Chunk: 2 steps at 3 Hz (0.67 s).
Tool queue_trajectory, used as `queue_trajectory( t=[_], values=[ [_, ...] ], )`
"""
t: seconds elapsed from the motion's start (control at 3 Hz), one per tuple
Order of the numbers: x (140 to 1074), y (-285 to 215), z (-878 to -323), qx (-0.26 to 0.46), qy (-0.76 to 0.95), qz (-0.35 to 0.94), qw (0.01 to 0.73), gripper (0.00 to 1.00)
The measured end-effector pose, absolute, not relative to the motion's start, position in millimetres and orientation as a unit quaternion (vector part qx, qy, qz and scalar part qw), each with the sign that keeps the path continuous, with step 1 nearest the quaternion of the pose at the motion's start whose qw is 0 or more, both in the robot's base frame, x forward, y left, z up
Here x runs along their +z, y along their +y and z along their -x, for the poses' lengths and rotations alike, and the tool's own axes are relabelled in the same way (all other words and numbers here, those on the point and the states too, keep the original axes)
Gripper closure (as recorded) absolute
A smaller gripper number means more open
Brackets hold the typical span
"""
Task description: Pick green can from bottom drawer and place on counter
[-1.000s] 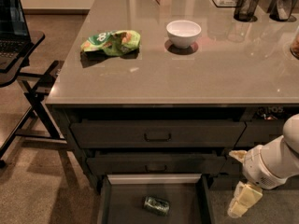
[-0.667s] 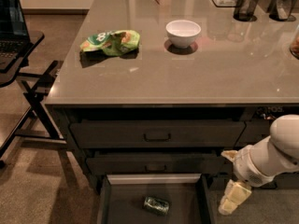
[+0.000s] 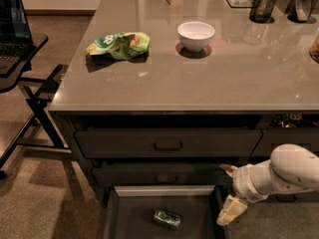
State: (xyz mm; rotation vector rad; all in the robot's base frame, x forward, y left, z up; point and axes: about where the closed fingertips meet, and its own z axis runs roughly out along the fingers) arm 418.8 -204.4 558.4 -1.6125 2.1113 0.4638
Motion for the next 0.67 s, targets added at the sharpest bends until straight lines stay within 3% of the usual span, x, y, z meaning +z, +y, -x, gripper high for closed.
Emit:
queue_trajectory(
  t=[0.67],
  values=[
    [502.3, -191.2, -433.9, 0.182, 0.754, 0.592, 0.219, 0.00]
  ],
)
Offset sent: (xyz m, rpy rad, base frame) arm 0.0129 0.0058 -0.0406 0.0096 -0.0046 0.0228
